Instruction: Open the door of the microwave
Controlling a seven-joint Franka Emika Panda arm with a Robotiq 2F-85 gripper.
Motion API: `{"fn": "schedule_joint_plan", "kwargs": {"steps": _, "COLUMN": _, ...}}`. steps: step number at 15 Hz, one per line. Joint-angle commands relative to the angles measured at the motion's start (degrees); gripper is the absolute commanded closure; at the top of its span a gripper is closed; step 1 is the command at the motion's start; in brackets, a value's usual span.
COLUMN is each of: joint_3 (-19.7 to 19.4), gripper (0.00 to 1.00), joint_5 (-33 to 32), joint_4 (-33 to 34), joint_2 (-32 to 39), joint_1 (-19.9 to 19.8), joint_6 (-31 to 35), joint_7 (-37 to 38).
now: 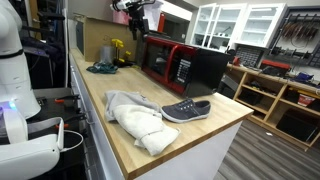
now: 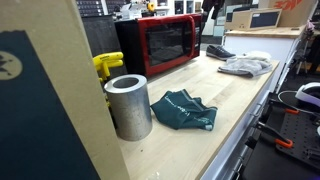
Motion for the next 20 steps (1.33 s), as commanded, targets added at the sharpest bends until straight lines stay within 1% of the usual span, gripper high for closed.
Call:
{"fn": "schedule_joint_plan", "kwargs": {"steps": 1, "joint_3": 1.38, "gripper": 0.0, "joint_5": -4.94, "joint_4": 5.99, "joint_2": 7.33, "joint_1": -2.3, "joint_6": 1.3, "joint_7": 3.58}}
{"fn": "schedule_joint_plan", "kwargs": {"steps": 4, "joint_3": 1.04, "gripper": 0.0, "joint_5": -8.89, "joint_4": 8.93, "joint_2": 11.2, "joint_1": -3.38, "joint_6": 0.89, "joint_7": 5.54}}
{"fn": "schedule_joint_plan", "kwargs": {"steps": 8, "joint_3": 1.2, "gripper": 0.0, "joint_5": -16.48, "joint_4": 13.07, "joint_2": 15.45, "joint_1": -4.49, "joint_6": 1.26, "joint_7": 8.82}}
{"fn": "schedule_joint_plan", "kwargs": {"steps": 11, "joint_3": 1.07, "gripper": 0.0, "joint_5": -22.2, "joint_4": 15.36, "joint_2": 18.04, "joint_1": -4.37, "joint_6": 1.93, "joint_7": 11.97}}
{"fn": "schedule_joint_plan", "kwargs": {"steps": 14, "joint_3": 0.43, "gripper": 0.0, "joint_5": -26.32, "joint_4": 16.63, "joint_2": 19.98, "joint_1": -4.33, "joint_6": 1.86, "joint_7": 14.75}}
{"fn": "schedule_joint_plan", "kwargs": {"steps": 16, "joint_3": -0.11, "gripper": 0.0, "joint_5": -28.15, "joint_4": 16.94, "joint_2": 21.34, "joint_1": -4.54, "joint_6": 2.24, "joint_7": 16.37}}
{"fn": "schedule_joint_plan", "kwargs": {"steps": 20, "joint_3": -1.59, "gripper": 0.0, "joint_5": -27.38, "joint_4": 19.38, "joint_2": 24.65, "joint_1": -4.77, "joint_6": 3.37, "joint_7": 18.7}}
